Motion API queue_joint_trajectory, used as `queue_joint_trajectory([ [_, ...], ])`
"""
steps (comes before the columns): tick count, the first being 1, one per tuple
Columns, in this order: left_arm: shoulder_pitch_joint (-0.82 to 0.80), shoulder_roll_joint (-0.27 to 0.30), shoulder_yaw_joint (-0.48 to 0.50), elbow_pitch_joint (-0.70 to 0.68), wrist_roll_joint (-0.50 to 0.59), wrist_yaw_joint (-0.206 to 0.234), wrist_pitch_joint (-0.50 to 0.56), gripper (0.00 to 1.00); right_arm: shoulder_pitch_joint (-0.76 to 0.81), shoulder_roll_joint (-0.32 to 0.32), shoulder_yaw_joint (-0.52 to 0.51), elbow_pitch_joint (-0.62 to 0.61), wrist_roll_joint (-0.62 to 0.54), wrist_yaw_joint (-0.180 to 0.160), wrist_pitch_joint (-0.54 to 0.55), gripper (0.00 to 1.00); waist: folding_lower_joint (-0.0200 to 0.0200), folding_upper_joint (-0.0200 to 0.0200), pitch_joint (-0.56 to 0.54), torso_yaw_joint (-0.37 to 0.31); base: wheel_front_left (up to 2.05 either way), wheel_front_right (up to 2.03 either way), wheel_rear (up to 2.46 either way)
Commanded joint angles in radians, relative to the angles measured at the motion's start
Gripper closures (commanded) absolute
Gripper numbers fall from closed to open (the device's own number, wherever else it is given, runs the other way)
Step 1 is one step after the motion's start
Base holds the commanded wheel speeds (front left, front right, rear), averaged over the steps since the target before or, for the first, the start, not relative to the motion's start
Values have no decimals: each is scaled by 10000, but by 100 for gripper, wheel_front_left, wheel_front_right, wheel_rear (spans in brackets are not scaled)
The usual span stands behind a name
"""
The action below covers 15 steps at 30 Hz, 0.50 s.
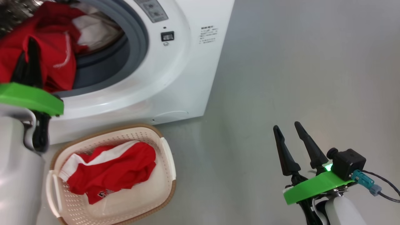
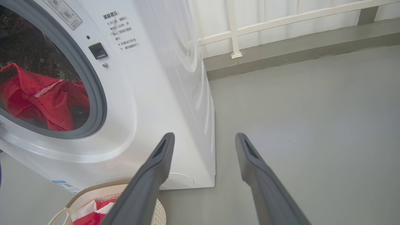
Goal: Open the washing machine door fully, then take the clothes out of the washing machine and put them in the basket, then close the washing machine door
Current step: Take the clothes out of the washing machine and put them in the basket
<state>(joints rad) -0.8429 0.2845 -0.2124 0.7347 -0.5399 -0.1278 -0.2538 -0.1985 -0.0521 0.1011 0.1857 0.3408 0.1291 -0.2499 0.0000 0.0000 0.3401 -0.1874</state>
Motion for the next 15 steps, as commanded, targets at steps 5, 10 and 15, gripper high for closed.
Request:
queue_joint_trajectory([
  [5,1053,293,865,-1887,-194,-28,-79,100,389,18,88,-130,-276,16,-118,0,0,0,-469,435,0,0,0],
  [10,1711,142,1367,-3084,-273,-28,-79,100,464,18,36,-101,-339,16,-118,0,0,0,-600,576,0,0,0],
  [15,2463,-58,1807,-4468,-307,-28,-79,100,544,18,-11,-87,-390,16,-118,0,0,0,-712,726,0,0,0],
])
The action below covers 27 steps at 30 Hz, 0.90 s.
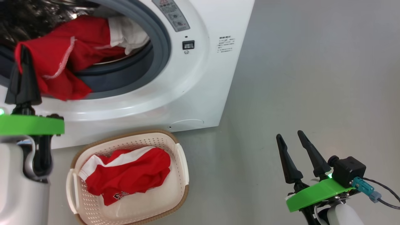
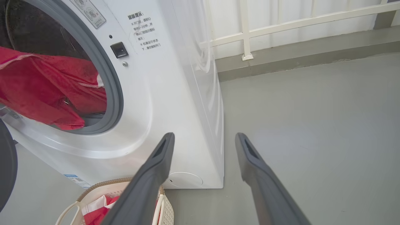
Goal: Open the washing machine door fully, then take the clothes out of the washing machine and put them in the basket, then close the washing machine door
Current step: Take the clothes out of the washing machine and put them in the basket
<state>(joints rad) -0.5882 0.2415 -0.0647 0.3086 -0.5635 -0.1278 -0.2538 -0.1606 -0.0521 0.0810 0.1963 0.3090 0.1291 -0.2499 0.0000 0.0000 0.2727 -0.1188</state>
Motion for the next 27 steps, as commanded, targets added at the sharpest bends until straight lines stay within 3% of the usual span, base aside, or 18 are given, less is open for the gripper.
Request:
queue_joint_trajectory([
  [1,51,341,377,-468,-64,-28,-79,100,181,18,182,-191,-80,16,-118,0,0,0,-58,68,0,0,0],
  [21,2386,-99,1220,-6002,148,112,-74,100,262,-1,75,-296,-161,16,-118,0,0,0,44,312,0,0,0],
  [27,2877,-101,1137,-6833,307,297,79,100,188,2,77,-308,-176,16,-118,0,0,0,168,356,0,0,0],
])
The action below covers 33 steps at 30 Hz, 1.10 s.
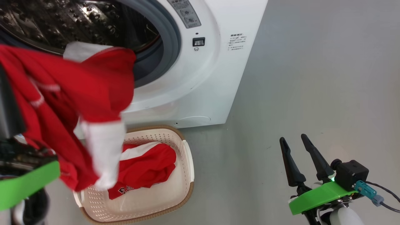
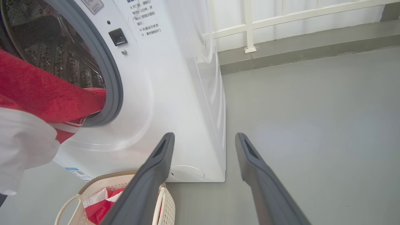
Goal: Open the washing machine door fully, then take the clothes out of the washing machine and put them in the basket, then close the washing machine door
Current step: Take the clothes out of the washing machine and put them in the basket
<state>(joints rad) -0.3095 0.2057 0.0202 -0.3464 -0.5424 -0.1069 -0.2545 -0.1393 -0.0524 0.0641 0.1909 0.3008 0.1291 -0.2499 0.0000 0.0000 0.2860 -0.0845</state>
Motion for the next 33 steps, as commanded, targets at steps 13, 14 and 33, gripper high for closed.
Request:
queue_joint_trajectory([
  [13,842,-53,-642,2992,160,-79,22,100,-249,16,365,-258,-102,16,-118,0,0,0,362,-117,0,0,0],
  [14,809,-82,-720,3434,137,-103,7,100,-264,16,374,-256,-99,16,-118,0,0,0,393,-129,0,0,0],
  [33,-1173,253,-2874,9930,147,-236,-71,100,-680,21,696,-422,134,16,-118,0,0,0,1442,-660,0,0,0],
])
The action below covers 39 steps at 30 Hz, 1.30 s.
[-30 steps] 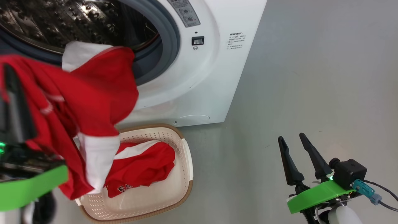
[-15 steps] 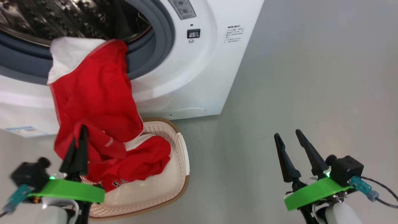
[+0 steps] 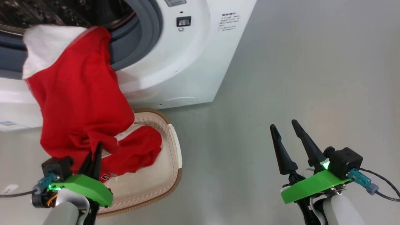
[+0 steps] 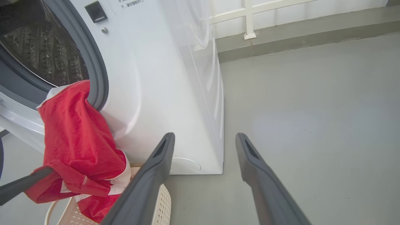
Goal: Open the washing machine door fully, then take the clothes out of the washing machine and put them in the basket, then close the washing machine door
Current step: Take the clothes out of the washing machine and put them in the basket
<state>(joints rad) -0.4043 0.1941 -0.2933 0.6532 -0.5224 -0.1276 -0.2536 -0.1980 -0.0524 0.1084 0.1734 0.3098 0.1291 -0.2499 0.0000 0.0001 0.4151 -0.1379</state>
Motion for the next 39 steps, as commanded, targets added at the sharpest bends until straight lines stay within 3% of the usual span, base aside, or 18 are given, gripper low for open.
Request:
queue_joint_trajectory([
  [1,-338,382,159,192,-95,-29,-80,100,-110,21,276,-262,58,16,-118,0,0,-1,217,-161,0,0,0],
  [9,-1271,539,-897,1968,-413,-30,-81,100,-331,21,425,-380,177,16,-118,0,0,-1,812,-414,0,0,0],
  [18,-2320,672,-2792,3994,-1439,-30,-81,100,-616,22,637,-498,341,16,-118,0,0,-1,1484,-738,0,0,0],
  [33,-3149,1115,-4762,4621,-3043,-30,269,100,-799,22,692,-590,447,16,-118,0,0,-1,1929,-952,0,0,0],
  [34,-3181,1129,-4844,4673,-3123,-30,241,89,-798,22,692,-588,452,16,-118,0,0,-1,1924,-954,0,0,0],
  [36,-3232,1137,-5003,4757,-3273,-30,197,78,-805,22,694,-588,461,16,-118,0,0,-1,1922,-953,0,0,0],
  [39,-3293,1138,-5230,4856,-3501,-30,153,40,-817,22,696,-594,463,16,-118,0,0,-1,1917,-939,0,0,0],
])
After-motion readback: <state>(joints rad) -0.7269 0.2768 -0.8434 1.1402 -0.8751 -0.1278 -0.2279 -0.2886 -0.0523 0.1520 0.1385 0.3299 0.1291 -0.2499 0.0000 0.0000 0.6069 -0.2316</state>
